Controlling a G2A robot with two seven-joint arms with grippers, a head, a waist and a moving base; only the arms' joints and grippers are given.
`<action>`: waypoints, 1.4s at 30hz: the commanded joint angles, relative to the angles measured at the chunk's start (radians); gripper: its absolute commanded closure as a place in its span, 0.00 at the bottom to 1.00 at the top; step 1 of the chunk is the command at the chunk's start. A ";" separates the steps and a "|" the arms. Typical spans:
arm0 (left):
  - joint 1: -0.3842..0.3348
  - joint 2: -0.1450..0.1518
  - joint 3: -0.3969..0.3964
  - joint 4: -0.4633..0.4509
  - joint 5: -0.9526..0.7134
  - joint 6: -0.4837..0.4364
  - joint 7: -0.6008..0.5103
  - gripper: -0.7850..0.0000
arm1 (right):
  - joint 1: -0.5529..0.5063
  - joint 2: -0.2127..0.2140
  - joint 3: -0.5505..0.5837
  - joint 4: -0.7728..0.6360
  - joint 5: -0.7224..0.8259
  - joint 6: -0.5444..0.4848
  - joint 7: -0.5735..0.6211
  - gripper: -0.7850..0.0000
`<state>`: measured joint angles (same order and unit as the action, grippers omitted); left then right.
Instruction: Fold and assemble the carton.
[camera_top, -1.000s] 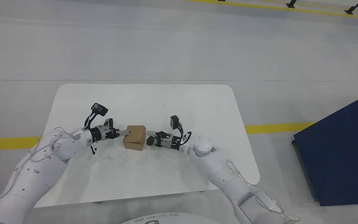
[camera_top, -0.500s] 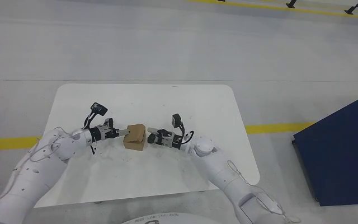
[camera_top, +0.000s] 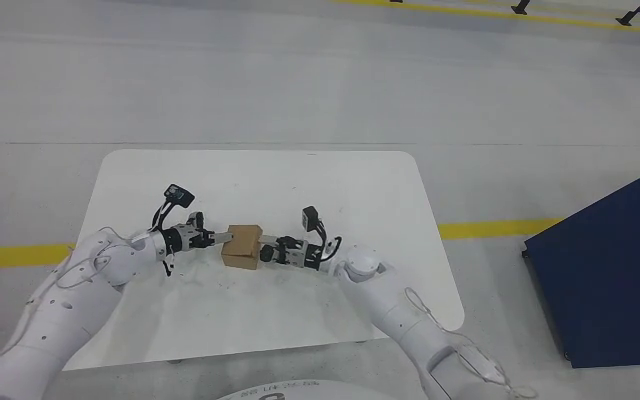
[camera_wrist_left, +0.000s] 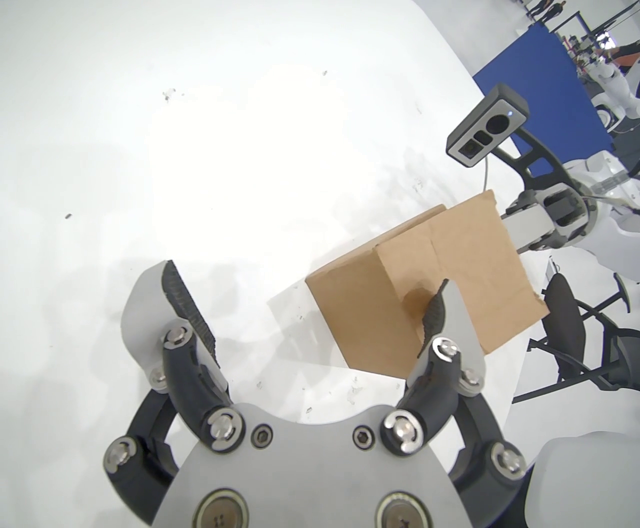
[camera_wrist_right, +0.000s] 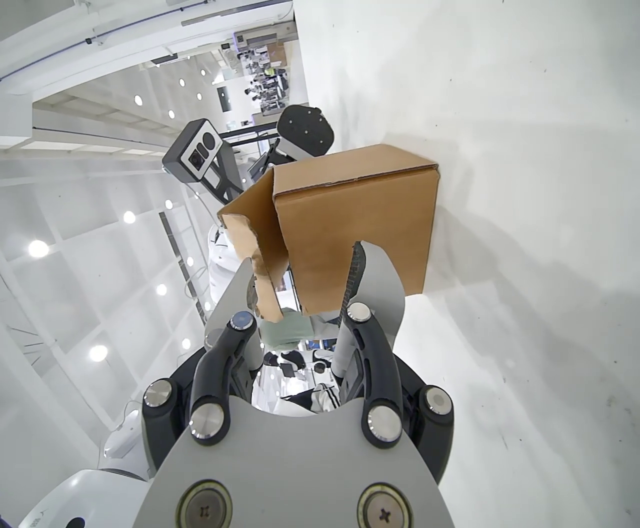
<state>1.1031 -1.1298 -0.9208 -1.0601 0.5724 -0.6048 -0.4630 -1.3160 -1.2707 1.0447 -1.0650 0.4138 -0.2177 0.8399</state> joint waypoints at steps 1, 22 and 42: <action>0.001 0.000 -0.001 -0.001 0.000 0.000 0.001 0.00 | 0.003 -0.001 -0.002 0.004 0.002 0.001 0.000 0.53; 0.009 -0.004 -0.001 0.001 0.013 -0.001 0.001 0.00 | 0.016 -0.006 -0.028 0.019 -0.013 0.014 -0.019 0.52; -0.005 -0.016 0.015 0.030 0.029 0.005 0.006 0.00 | 0.006 -0.001 -0.010 0.022 -0.004 0.007 -0.033 0.38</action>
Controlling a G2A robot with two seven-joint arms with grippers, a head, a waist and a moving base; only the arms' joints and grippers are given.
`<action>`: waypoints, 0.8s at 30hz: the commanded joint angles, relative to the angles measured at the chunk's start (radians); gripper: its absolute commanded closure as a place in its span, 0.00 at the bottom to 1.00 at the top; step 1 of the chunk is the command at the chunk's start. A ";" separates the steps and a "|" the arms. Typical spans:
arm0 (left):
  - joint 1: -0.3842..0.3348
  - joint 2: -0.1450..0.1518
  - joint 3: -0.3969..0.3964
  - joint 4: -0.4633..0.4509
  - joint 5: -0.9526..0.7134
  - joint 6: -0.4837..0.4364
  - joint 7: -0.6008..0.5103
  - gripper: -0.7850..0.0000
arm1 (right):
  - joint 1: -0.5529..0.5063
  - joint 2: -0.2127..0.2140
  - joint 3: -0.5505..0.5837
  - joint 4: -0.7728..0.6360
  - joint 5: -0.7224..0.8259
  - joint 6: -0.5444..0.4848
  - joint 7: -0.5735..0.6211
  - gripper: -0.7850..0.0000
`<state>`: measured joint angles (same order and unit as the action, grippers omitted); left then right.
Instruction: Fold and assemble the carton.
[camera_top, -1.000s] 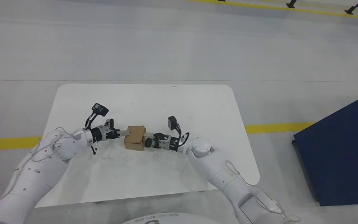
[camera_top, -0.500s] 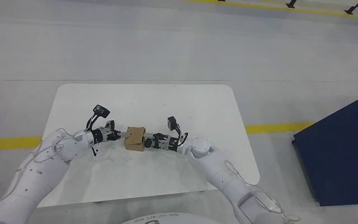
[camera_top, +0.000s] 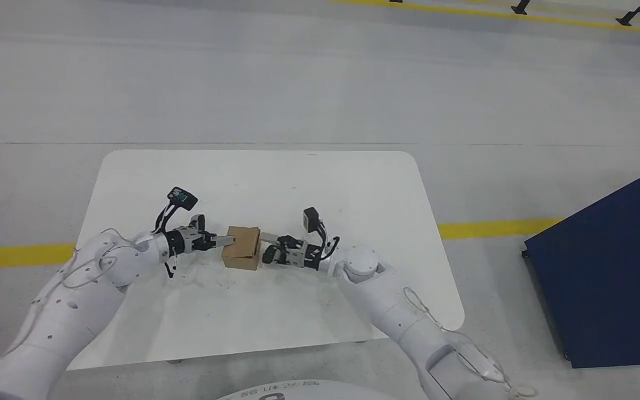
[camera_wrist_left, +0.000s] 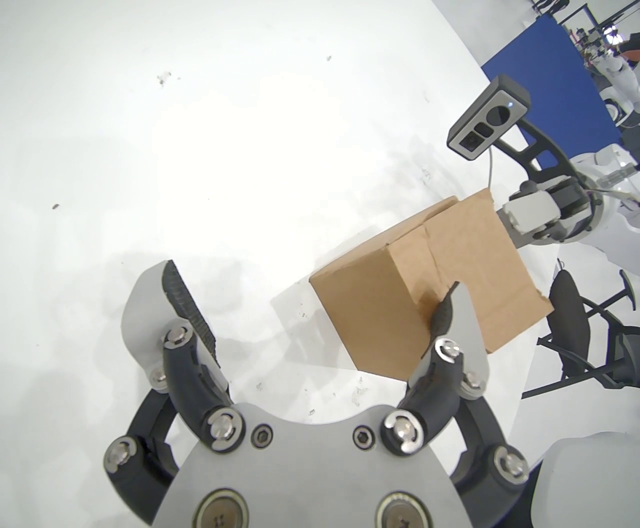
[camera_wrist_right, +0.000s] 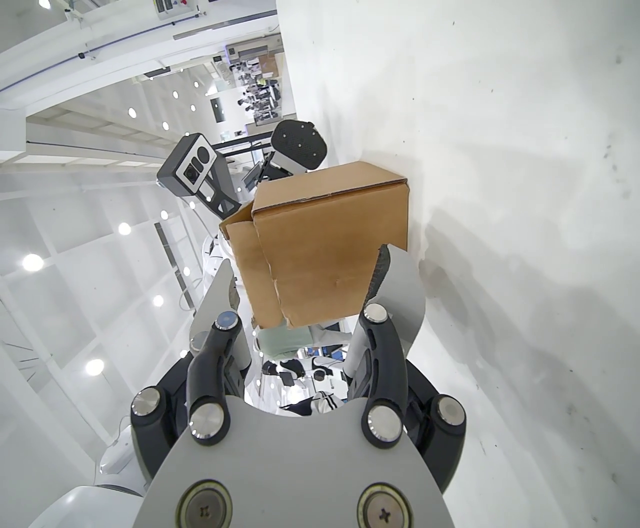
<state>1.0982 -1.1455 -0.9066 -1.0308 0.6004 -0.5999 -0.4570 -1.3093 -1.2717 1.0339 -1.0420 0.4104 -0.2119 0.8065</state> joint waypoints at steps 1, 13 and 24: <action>-0.001 -0.001 0.001 0.002 0.001 0.000 0.001 0.00 | -0.001 0.001 0.001 -0.002 -0.001 0.002 0.000 0.37; -0.005 -0.005 0.002 0.010 0.008 -0.001 0.000 0.00 | -0.006 -0.001 -0.032 -0.062 -0.056 0.012 0.007 0.02; -0.005 -0.005 -0.003 0.011 0.008 -0.007 -0.006 0.00 | 0.022 -0.008 -0.057 -0.040 -0.065 0.059 -0.006 0.57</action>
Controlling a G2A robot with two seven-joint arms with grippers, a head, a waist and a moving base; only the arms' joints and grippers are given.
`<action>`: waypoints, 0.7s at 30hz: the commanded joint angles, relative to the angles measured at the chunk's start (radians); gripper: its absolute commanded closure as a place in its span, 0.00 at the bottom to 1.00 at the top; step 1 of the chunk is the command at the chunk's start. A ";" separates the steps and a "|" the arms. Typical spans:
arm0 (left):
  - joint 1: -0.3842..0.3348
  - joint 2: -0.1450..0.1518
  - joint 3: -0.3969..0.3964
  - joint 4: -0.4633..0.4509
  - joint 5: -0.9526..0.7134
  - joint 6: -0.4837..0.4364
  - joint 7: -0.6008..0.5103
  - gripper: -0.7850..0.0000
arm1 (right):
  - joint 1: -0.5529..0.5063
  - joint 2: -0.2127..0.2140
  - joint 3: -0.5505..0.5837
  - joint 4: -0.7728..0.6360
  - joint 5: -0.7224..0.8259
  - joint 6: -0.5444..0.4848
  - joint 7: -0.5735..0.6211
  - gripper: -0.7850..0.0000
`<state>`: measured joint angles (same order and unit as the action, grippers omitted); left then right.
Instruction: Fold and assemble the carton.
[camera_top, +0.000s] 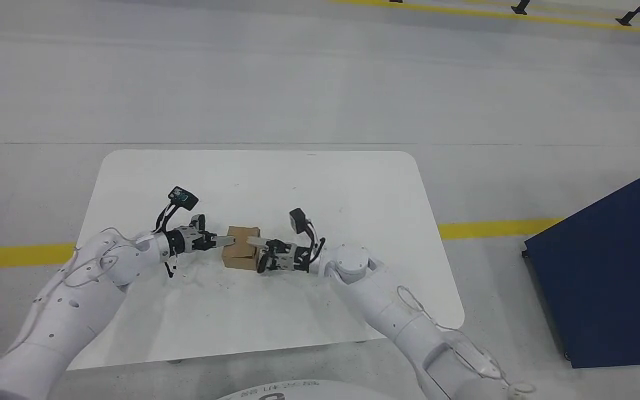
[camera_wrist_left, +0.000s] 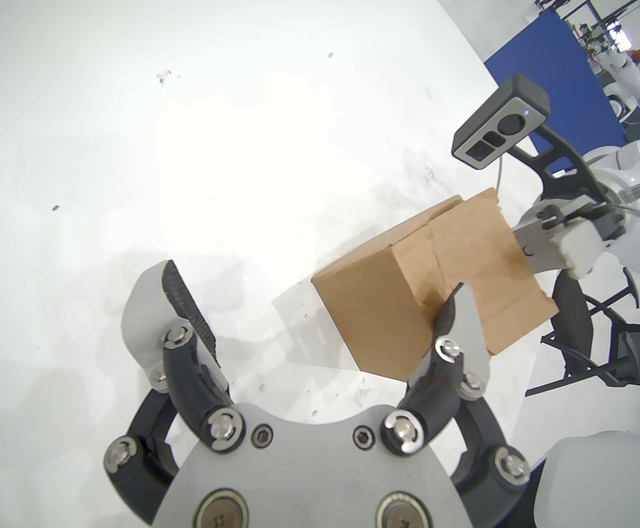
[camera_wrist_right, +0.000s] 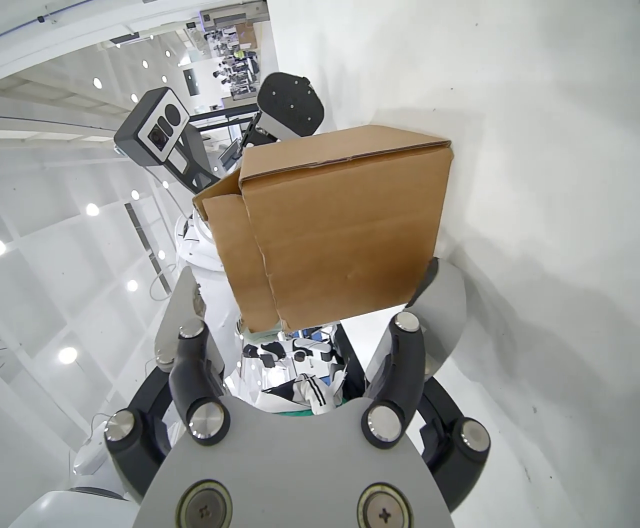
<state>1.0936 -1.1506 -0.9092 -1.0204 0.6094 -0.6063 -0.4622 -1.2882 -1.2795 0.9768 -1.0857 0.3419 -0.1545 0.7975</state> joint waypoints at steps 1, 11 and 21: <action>0.000 0.000 -0.001 0.000 -0.001 -0.001 -0.001 0.00 | 0.002 0.000 0.001 0.007 0.007 0.004 0.006 0.61; -0.004 -0.002 -0.004 0.003 -0.011 -0.004 -0.008 0.00 | 0.009 0.000 0.002 0.022 0.016 0.001 0.012 0.80; -0.007 -0.004 -0.007 0.007 -0.014 -0.011 -0.008 0.00 | 0.014 -0.001 0.003 0.011 0.021 0.004 0.001 0.50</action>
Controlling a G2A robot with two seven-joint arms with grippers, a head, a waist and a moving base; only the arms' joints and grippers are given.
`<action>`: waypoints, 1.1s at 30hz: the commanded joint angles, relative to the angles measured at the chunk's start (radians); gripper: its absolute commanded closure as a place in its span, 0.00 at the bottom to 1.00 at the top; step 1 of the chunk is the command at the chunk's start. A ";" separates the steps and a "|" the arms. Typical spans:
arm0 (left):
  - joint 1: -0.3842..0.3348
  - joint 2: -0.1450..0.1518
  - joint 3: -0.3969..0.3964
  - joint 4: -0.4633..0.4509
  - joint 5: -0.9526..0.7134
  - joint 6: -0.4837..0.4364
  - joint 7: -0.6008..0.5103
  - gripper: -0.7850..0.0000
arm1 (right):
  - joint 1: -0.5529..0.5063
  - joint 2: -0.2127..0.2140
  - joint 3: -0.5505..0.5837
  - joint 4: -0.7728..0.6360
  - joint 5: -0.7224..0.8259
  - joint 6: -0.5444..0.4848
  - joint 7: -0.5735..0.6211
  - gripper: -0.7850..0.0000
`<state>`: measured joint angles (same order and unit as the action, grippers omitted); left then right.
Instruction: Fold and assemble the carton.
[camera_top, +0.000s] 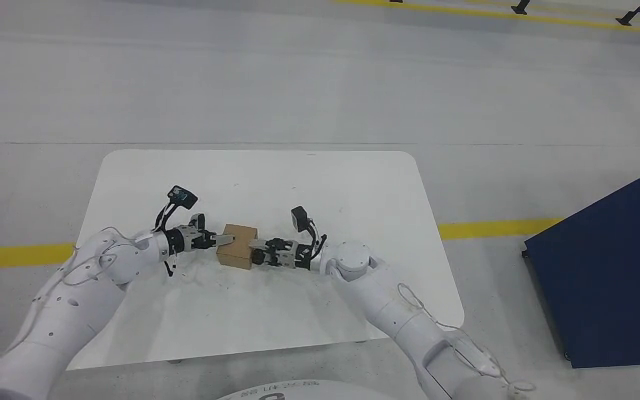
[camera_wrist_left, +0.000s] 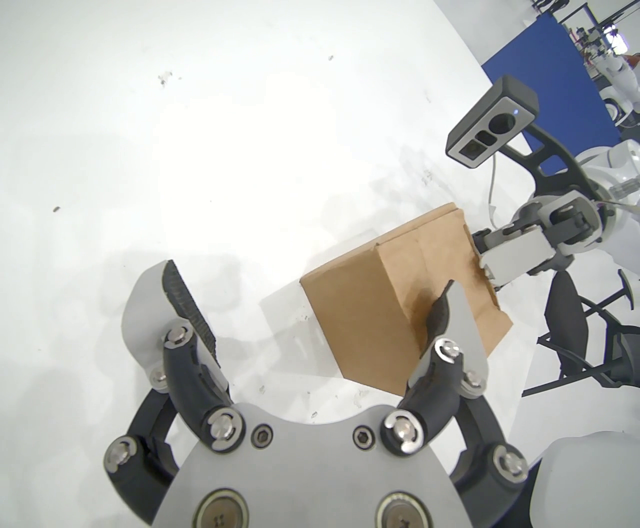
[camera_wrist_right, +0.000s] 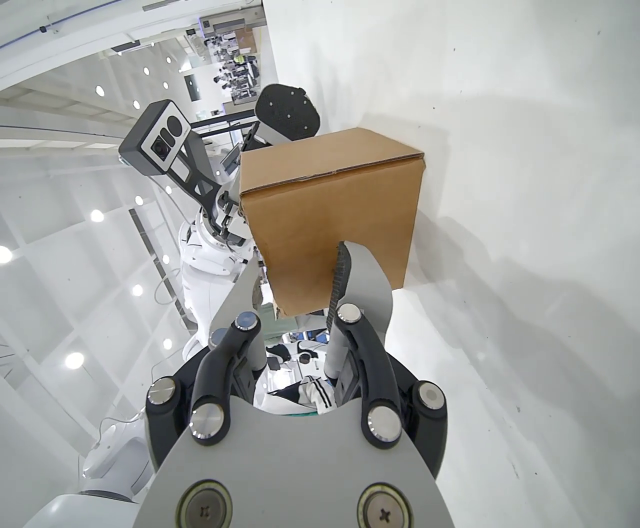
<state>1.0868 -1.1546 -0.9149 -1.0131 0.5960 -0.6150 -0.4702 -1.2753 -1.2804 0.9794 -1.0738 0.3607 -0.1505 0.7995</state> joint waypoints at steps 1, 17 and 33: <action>0.000 0.000 -0.002 -0.001 -0.002 -0.005 0.000 0.00 | 0.002 -0.001 0.000 -0.001 0.004 -0.001 -0.003 0.46; 0.239 0.117 -0.378 -0.366 -0.090 -0.112 -0.016 0.00 | -0.058 0.035 0.109 -0.177 -0.014 -0.011 -0.019 0.47; 0.386 0.156 -0.569 -0.498 -0.167 -0.132 -0.042 0.00 | 0.045 0.029 -0.016 -0.411 -0.296 0.489 -0.115 1.00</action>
<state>1.4732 -0.9988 -1.4843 -1.5106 0.4295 -0.7472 -0.5122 -1.2368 -1.2494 0.9753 -1.4823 0.0718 0.3174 0.6821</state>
